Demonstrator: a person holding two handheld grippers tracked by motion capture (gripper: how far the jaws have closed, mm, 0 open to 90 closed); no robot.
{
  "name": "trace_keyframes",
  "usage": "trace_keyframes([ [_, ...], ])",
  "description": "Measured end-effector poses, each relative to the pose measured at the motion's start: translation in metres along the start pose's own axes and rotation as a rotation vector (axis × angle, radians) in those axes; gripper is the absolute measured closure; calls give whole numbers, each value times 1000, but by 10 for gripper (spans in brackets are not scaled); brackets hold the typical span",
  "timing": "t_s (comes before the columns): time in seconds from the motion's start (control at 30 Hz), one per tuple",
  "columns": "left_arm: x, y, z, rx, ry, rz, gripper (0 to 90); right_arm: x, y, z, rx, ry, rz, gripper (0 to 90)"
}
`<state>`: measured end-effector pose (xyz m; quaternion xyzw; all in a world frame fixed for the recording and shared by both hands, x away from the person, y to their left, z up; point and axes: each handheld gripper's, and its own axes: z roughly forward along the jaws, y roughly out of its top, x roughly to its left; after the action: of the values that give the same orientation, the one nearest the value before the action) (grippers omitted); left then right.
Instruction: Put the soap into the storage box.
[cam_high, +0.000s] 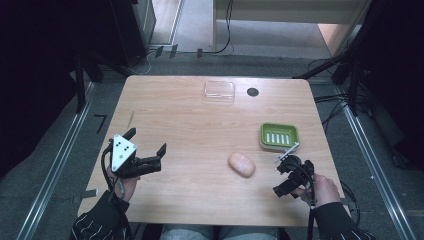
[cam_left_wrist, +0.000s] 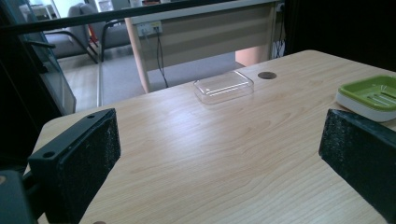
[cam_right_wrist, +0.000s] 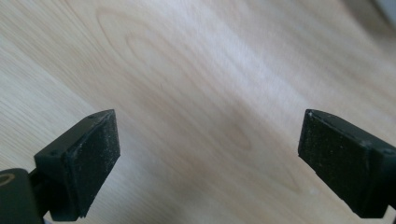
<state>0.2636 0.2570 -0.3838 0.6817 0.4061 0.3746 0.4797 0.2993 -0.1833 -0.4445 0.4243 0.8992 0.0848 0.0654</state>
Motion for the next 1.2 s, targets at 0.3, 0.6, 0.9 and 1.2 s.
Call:
trace_keyframes([
  [0.3,2,-1,-1,0,1,-3,0,6,14,-3,-23,22,-41,55],
  [0.6,2,-1,0,1,-1,-3,0,15,30,1,-19,40,-82,51],
  [0.9,2,-2,0,6,-2,0,0,23,49,4,-19,54,-132,43],
  [1.2,3,-2,-2,1,1,-7,0,26,67,4,-25,61,-151,40],
])
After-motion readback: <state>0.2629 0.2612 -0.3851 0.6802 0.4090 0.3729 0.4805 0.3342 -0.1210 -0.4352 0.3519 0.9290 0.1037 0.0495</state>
